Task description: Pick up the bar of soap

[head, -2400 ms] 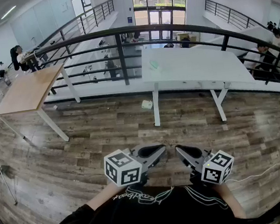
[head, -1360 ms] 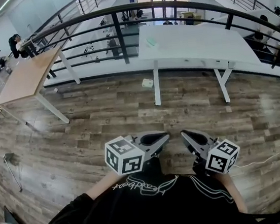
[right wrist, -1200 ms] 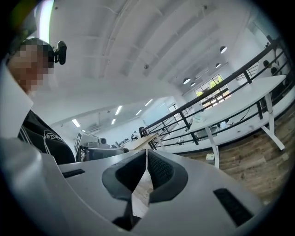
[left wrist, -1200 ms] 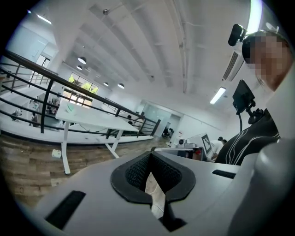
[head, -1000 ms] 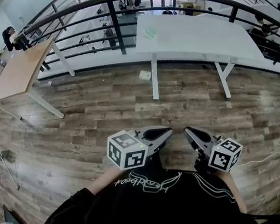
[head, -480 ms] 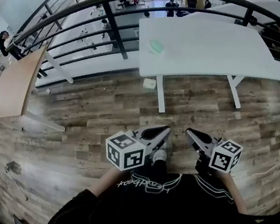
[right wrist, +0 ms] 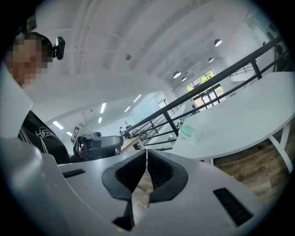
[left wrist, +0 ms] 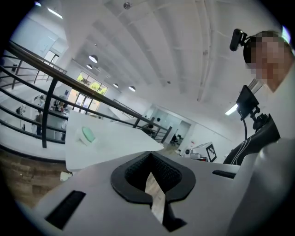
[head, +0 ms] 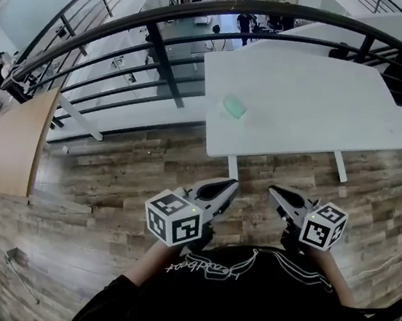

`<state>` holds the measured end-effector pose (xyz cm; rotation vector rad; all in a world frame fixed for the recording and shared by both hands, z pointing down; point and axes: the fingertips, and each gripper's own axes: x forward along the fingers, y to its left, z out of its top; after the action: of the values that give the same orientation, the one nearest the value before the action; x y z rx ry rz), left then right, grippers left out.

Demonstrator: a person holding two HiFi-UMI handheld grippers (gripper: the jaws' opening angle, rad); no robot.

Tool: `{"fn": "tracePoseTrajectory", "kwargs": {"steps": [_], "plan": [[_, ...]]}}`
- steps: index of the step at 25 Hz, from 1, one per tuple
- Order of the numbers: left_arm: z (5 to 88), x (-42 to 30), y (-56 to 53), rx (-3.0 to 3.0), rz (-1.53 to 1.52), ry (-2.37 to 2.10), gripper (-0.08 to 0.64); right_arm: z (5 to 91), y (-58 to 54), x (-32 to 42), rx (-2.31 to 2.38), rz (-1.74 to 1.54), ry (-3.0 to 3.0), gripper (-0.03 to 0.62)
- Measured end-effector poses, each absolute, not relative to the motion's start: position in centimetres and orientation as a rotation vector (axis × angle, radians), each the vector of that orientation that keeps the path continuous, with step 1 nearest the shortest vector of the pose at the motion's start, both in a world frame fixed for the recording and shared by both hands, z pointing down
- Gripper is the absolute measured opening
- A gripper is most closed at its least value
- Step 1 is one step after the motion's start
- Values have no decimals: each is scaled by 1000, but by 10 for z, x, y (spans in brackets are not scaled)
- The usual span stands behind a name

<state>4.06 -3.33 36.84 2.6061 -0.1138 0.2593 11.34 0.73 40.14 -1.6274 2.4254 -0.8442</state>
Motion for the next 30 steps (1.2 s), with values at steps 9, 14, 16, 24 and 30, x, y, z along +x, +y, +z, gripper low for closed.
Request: {"fn": "tracePoseTrajectory", "kwargs": {"steps": [9,14,16,24,30], "plan": [[369,42,-77,2614,222,-109,5,396,-35,113,-1701,-693,2542,17],[377,36,-82,2641,249,-142,5,404,-40,109,-1688,-709,2575,17],[381,37,-84,2623,240,-136,5,406,-43,109,-1658,-729,2576,17],[391,47,-124,2613,267,-205,5,418,-89,115,-1530,-796,2651,17],[399,60,-165,2590,297,-257,5,426,-136,123,-1440,-835,2689,17]]}}
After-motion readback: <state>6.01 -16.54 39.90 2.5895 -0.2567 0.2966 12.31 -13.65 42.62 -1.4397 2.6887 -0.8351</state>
